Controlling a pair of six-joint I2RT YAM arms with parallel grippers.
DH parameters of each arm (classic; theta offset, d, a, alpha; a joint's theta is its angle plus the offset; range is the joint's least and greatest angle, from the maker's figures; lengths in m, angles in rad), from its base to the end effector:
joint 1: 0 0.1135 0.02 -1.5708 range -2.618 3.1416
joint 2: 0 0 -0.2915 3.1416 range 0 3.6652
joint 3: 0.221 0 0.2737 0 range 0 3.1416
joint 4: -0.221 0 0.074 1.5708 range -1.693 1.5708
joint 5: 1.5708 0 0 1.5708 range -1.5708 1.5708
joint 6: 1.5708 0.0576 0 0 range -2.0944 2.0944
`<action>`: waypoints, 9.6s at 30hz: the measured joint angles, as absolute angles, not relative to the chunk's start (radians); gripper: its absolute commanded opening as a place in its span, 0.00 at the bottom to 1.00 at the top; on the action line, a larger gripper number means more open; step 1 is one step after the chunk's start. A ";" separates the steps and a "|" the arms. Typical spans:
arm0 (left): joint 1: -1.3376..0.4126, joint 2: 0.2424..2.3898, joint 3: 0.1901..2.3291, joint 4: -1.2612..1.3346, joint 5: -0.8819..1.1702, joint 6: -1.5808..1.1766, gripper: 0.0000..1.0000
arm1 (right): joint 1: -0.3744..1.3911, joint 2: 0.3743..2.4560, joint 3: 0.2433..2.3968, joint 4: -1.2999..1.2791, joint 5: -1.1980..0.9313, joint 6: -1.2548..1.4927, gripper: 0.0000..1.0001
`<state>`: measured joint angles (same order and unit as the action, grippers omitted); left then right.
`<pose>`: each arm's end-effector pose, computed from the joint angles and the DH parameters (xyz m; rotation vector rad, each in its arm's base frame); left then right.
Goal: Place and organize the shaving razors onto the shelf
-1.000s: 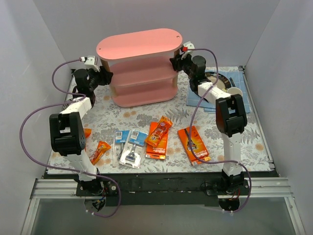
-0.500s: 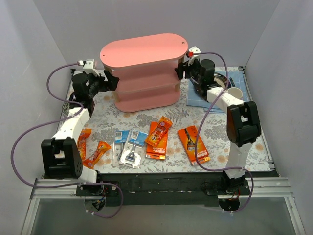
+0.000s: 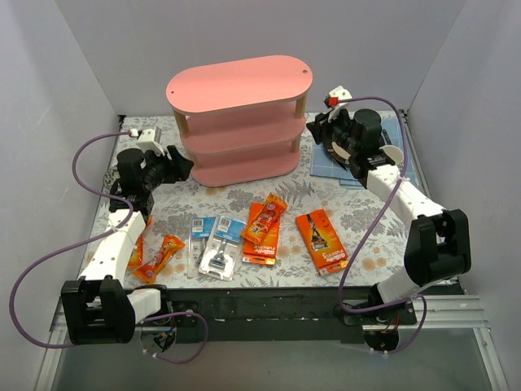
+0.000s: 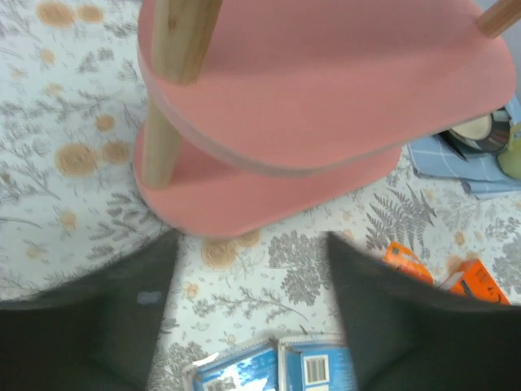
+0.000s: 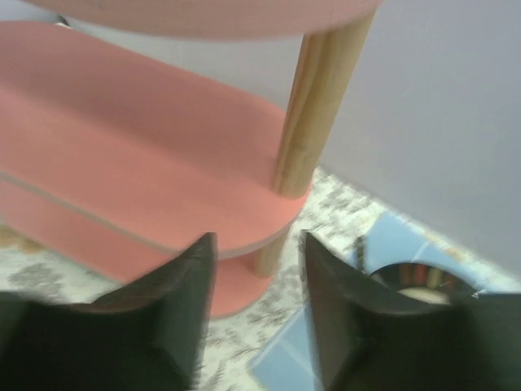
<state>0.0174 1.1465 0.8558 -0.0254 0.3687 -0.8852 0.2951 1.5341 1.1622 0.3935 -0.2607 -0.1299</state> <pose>0.2947 -0.0156 0.3204 -0.6157 1.8774 -0.9281 0.3875 0.1333 0.3665 -0.5283 1.4671 0.3322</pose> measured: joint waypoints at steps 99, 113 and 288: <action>-0.620 1.541 0.886 0.007 0.767 -0.994 0.68 | 0.091 1.410 0.884 -0.447 -0.398 -0.013 0.71; -0.854 2.008 1.109 0.149 0.671 -1.283 0.60 | 0.052 1.428 0.803 -0.474 -0.499 0.004 0.51; -0.529 1.769 1.003 -0.192 0.818 -0.967 0.88 | 0.141 2.373 1.449 0.629 -0.880 1.127 0.01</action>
